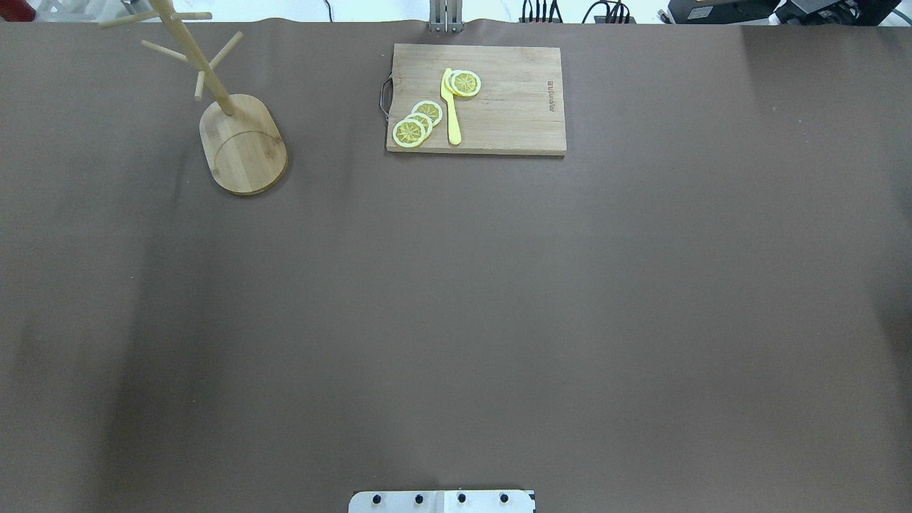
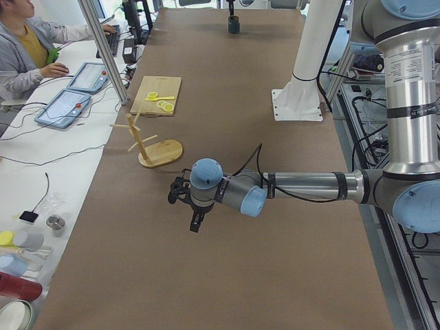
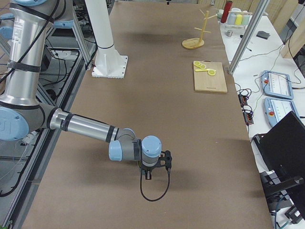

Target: Hang cup on storage rack

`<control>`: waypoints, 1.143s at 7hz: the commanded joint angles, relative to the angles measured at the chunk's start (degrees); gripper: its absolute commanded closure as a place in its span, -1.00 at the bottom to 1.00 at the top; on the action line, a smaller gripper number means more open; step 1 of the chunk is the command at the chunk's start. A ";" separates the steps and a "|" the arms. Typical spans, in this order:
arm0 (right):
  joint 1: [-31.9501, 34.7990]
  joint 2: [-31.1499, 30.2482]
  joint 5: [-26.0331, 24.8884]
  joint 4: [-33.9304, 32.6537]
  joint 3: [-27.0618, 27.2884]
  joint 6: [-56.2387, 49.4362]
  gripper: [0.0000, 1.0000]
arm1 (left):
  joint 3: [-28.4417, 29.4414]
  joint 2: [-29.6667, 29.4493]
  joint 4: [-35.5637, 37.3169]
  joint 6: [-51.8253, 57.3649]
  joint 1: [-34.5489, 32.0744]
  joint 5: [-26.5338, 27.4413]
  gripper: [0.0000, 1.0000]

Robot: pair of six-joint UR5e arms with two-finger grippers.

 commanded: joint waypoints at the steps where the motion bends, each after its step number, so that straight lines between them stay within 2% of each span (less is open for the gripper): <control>1: 0.00 -0.02 1.08 0.09 0.02 -0.11 1.00 | -0.09 0.00 0.00 0.05 -0.09 -0.02 -0.95; 4: -0.79 2.60 5.88 -0.09 3.87 0.86 1.00 | -0.09 0.00 0.00 -0.04 0.00 -0.11 -0.95; 6: -6.73 4.01 6.44 -0.18 13.51 9.77 1.00 | 0.26 -0.26 0.00 -0.04 0.00 -0.02 -0.95; 8: -12.55 8.56 6.18 -0.18 16.80 15.16 1.00 | 0.44 -0.53 0.09 -0.04 0.00 -0.02 -0.95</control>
